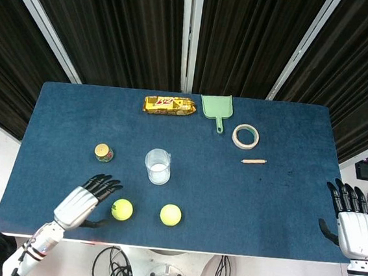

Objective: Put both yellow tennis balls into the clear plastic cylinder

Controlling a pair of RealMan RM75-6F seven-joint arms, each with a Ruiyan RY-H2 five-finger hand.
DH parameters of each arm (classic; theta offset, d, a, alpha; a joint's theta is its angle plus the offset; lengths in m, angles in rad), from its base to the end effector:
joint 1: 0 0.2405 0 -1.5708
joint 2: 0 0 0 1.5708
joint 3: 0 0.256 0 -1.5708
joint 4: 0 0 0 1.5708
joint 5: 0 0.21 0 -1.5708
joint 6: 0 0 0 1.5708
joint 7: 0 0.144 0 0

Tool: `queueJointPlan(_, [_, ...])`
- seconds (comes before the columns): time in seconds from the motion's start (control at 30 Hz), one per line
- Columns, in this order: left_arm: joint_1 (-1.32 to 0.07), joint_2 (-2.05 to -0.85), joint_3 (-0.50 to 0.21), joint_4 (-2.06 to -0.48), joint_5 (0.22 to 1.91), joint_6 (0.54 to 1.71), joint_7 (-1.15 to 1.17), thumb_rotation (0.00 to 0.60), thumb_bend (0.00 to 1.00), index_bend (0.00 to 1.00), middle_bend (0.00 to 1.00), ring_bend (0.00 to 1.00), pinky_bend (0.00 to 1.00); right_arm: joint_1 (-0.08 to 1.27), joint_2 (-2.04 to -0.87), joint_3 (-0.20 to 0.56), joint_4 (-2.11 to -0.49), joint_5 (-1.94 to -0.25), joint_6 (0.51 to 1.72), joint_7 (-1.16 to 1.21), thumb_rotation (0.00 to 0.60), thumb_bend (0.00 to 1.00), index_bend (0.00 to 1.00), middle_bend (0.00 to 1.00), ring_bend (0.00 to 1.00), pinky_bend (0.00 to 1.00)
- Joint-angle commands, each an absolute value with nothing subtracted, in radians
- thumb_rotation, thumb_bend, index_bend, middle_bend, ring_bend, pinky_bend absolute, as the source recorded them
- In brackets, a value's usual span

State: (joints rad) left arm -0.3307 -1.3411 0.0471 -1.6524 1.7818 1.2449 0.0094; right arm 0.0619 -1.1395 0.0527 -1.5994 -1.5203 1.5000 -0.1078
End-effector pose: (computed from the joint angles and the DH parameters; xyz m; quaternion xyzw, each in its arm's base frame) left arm -0.2067 0.1992 0.0354 -0.7442 -0.3745 -0.4494 0.3224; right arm -0.3120 -0.1745 0.1549 0.6105 -0.3551 0.3619 0.6085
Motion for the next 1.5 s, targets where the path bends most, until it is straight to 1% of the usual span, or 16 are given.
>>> queueJointPlan(0.03, [-0.372, -1.407, 0.050, -1.597, 1.776, 1.185, -0.005, 0.600, 0.16, 0.12, 0.09, 0.04, 0.11, 0.064, -1.140, 0.054, -1.596, -1.516, 1.495, -0.104, 0.600, 0.23, 0.00, 0.00, 0.00, 0.00])
queueJointPlan(0.23, [-0.398, -1.490, 0.051, -1.508, 1.733, 1.139, -0.036, 0.600, 0.16, 0.12, 0.09, 0.04, 0.12, 0.062, -1.141, 0.054, -1.591, -1.505, 1.488, -0.099, 0.600, 0.23, 0.00, 0.00, 0.00, 0.00])
queueJointPlan(0.3, [-0.402, -1.505, 0.056, -1.486, 1.731, 1.139, -0.049, 0.600, 0.16, 0.12, 0.09, 0.04, 0.14, 0.061, -1.140, 0.056, -1.592, -1.502, 1.490, -0.095, 0.600, 0.23, 0.00, 0.00, 0.00, 0.00])
queueJointPlan(0.4, [-0.407, -1.519, 0.060, -1.461, 1.728, 1.143, -0.056, 0.600, 0.16, 0.15, 0.11, 0.05, 0.19, 0.060, -1.139, 0.059, -1.596, -1.498, 1.493, -0.090, 0.600, 0.24, 0.00, 0.00, 0.00, 0.00])
queueJointPlan(0.5, [-0.412, -1.528, 0.062, -1.445, 1.717, 1.139, -0.057, 0.600, 0.16, 0.18, 0.16, 0.10, 0.26, 0.060, -1.137, 0.060, -1.601, -1.496, 1.492, -0.088, 0.600, 0.24, 0.00, 0.00, 0.00, 0.00])
queueJointPlan(0.7, [-0.419, -1.548, 0.071, -1.407, 1.700, 1.127, -0.054, 0.600, 0.16, 0.32, 0.27, 0.21, 0.45, 0.062, -1.132, 0.058, -1.614, -1.490, 1.480, -0.094, 0.600, 0.24, 0.00, 0.00, 0.00, 0.00])
queueJointPlan(0.83, [-0.416, -1.574, 0.072, -1.365, 1.708, 1.160, -0.055, 0.600, 0.17, 0.44, 0.37, 0.31, 0.56, 0.063, -1.129, 0.057, -1.621, -1.483, 1.472, -0.096, 0.600, 0.24, 0.00, 0.00, 0.00, 0.00])
queueJointPlan(0.93, [-0.414, -1.592, 0.070, -1.339, 1.721, 1.193, -0.059, 0.600, 0.19, 0.49, 0.45, 0.39, 0.64, 0.063, -1.127, 0.059, -1.624, -1.480, 1.472, -0.093, 0.600, 0.25, 0.00, 0.00, 0.00, 0.00])
queueJointPlan(1.07, [-0.417, -1.600, 0.062, -1.326, 1.733, 1.231, -0.062, 0.600, 0.20, 0.51, 0.48, 0.44, 0.67, 0.063, -1.126, 0.059, -1.625, -1.479, 1.471, -0.089, 0.600, 0.25, 0.00, 0.00, 0.00, 0.00])
queueJointPlan(1.23, [-0.432, -1.559, 0.018, -1.382, 1.743, 1.293, -0.059, 0.600, 0.21, 0.51, 0.48, 0.44, 0.67, 0.062, -1.124, 0.060, -1.624, -1.477, 1.471, -0.084, 0.600, 0.25, 0.00, 0.00, 0.00, 0.00])
queueJointPlan(1.37, [-0.459, -1.493, -0.051, -1.480, 1.733, 1.326, -0.016, 0.600, 0.20, 0.52, 0.48, 0.45, 0.67, 0.062, -1.124, 0.062, -1.623, -1.476, 1.473, -0.081, 0.600, 0.25, 0.00, 0.00, 0.00, 0.00])
queueJointPlan(1.5, [-0.497, -1.461, -0.128, -1.548, 1.690, 1.321, -0.003, 0.600, 0.20, 0.53, 0.50, 0.47, 0.69, 0.063, -1.126, 0.062, -1.624, -1.477, 1.473, -0.085, 0.600, 0.25, 0.00, 0.00, 0.00, 0.00])
